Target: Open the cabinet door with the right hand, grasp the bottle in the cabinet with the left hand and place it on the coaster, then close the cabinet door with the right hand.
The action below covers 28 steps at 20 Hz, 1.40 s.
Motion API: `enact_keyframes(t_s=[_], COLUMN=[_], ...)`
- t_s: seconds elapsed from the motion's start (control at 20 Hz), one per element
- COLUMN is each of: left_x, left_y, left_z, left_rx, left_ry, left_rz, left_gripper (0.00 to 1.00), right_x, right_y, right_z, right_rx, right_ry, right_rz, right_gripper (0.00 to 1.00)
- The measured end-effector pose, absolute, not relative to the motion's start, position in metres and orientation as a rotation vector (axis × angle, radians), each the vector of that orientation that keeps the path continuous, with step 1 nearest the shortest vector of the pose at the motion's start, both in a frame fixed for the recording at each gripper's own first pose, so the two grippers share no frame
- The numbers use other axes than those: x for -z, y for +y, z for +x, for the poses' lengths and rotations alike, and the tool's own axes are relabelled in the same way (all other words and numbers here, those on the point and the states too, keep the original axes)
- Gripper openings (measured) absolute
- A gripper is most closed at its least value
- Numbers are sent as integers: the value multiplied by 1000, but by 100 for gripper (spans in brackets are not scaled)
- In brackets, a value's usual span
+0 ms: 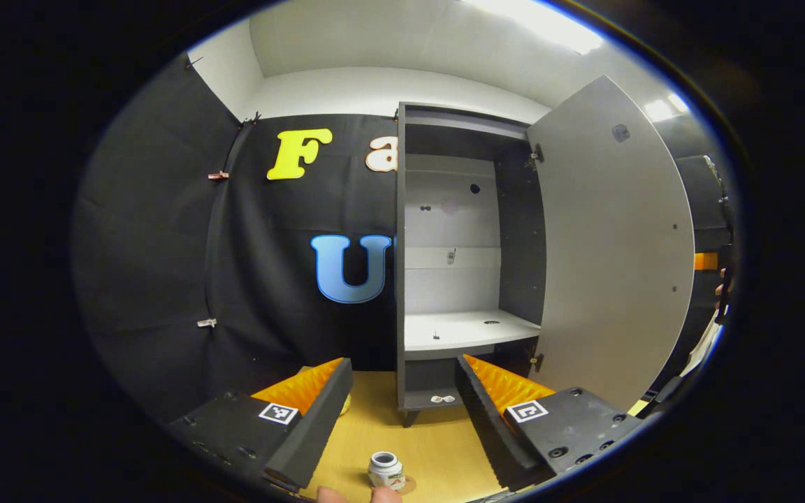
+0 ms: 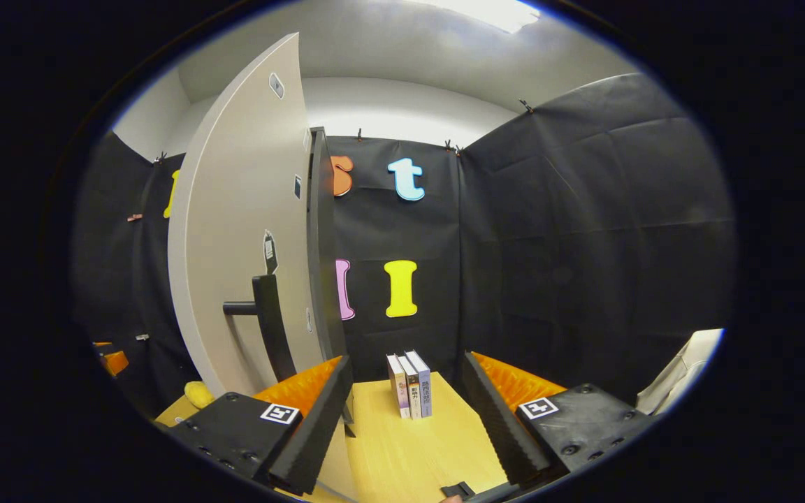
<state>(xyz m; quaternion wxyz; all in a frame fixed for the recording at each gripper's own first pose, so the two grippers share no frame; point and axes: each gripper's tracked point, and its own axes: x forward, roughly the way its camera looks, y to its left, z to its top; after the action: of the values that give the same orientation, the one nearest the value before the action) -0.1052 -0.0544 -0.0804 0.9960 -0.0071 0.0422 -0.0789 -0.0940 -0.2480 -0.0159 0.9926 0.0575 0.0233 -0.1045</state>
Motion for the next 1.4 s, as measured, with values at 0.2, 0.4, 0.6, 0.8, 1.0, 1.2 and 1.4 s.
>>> enact_keyframes(t_s=[0.2, 0.4, 0.6, 0.8, 1.0, 1.2, 1.4], left_x=[80, 78, 72, 69, 70, 73, 77], left_y=[-38, -21, -13, -11, -12, -12, -7], left_z=[-107, -108, -106, -106, -109, -109, -108], left_rx=[124, 94, 75, 71, 75, 72, 54], left_ry=[94, 93, 82, 71, 67, 81, 91], left_rz=[6, -26, -30, -8, -18, -38, -44], left_gripper=[93, 93, 93, 93, 93, 93, 93], right_x=[16, 19, 20, 21, 21, 22, 23], right_y=[-238, -226, -196, -158, -118, -87, -66], right_z=[-94, -91, -97, -95, -87, -80, -72], right_rx=[199, 181, 140, 83, 16, -22, -29], right_ry=[48, 55, 67, 75, 78, 85, 81], right_rz=[135, 164, 187, 221, 223, 237, 254], right_gripper=[96, 97, 97, 97, 97, 97, 97])
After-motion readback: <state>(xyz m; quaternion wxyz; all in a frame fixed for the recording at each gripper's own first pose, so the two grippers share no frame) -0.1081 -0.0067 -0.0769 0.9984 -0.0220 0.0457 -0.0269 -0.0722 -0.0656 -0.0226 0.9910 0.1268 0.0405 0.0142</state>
